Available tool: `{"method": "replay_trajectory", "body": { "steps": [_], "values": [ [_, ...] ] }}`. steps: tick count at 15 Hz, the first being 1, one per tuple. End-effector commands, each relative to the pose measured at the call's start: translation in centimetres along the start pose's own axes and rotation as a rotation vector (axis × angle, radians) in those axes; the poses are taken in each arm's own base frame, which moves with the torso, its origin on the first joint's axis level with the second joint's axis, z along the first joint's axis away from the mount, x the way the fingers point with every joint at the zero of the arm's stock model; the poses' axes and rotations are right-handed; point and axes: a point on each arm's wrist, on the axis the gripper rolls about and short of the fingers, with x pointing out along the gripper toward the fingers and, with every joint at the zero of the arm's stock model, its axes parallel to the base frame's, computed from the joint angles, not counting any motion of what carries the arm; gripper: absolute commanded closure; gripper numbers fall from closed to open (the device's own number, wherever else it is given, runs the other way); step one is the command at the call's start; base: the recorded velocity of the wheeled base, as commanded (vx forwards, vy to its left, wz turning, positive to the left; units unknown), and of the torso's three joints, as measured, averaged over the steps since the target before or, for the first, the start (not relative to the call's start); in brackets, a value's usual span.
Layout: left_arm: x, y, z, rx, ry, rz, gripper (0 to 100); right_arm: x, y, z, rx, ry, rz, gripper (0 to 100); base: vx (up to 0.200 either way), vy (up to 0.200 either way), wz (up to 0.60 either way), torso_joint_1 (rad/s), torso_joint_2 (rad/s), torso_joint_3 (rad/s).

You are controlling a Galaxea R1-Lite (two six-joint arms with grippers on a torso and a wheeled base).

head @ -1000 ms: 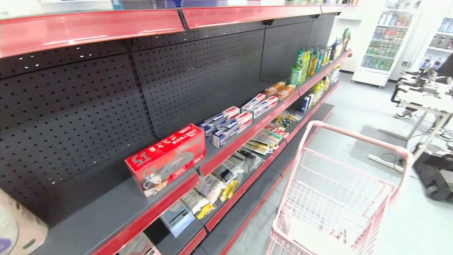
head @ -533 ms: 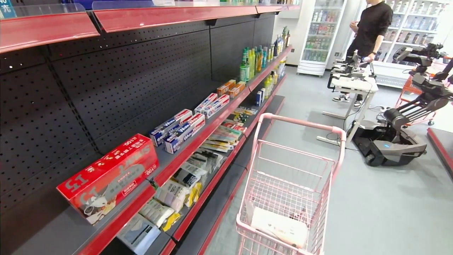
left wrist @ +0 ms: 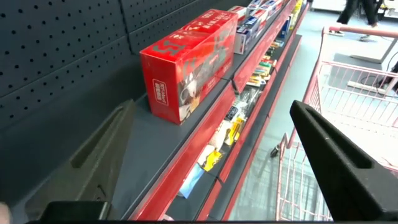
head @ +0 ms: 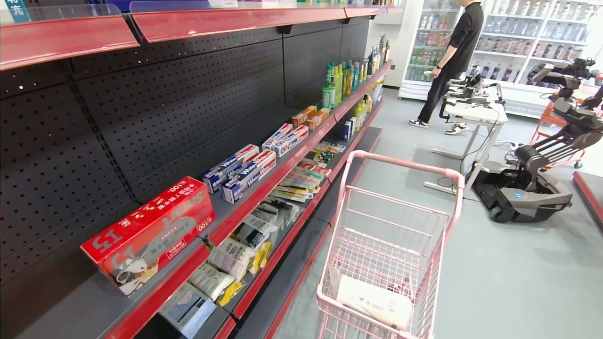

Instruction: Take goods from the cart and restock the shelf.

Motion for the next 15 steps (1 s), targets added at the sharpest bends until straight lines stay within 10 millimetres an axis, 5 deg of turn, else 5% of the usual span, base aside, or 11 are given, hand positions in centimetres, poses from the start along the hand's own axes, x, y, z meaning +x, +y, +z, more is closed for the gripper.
{"method": "replay_trajectory", "body": {
  "steps": [1, 2, 5, 7, 9, 11, 15],
  "values": [
    [0.0, 0.0, 0.0, 0.000, 0.001, 0.000, 0, 4.9, -0.2, 14.1, 0.080, 0.018, -0.025, 0, 0.000, 0.000, 0.00, 0.000, 0.00, 0.000],
    [0.0, 0.0, 0.0, 0.000, 0.001, 0.000, 0, 7.2, -0.3, 15.4, 0.041, 0.107, -0.042, 0, 0.000, 0.000, 0.00, 0.000, 0.00, 0.000],
    [0.0, 0.0, 0.0, 0.000, 0.001, -0.001, 0, 13.2, 0.0, 8.4, -0.088, 0.631, 0.004, 0, 0.000, 0.000, 0.00, 0.000, 0.00, 0.000],
    [0.0, 0.0, 0.0, 0.000, 0.001, -0.001, 0, 16.8, 1.2, 6.1, -0.106, 0.775, 0.123, 0, 0.000, 0.000, 0.00, 0.000, 0.00, 0.000],
    [0.0, 0.0, 0.0, 0.000, 0.001, 0.000, 0, 22.5, 4.0, 3.0, -0.189, 0.862, 0.217, 0, 0.000, 0.000, 0.00, 0.000, 0.00, 0.000],
    [0.0, 0.0, 0.0, 0.000, 0.001, 0.000, 0, 25.6, 6.1, -0.1, -0.311, 0.883, 0.317, 0, 0.000, 0.000, 0.00, 0.000, 0.00, 0.000],
    [0.0, 0.0, 0.0, 0.000, 0.001, 0.000, 0, 27.5, 9.0, -5.4, -0.472, 0.988, 0.454, 0, 0.000, 0.000, 0.00, 0.000, 0.00, 0.000]
  ]
}}
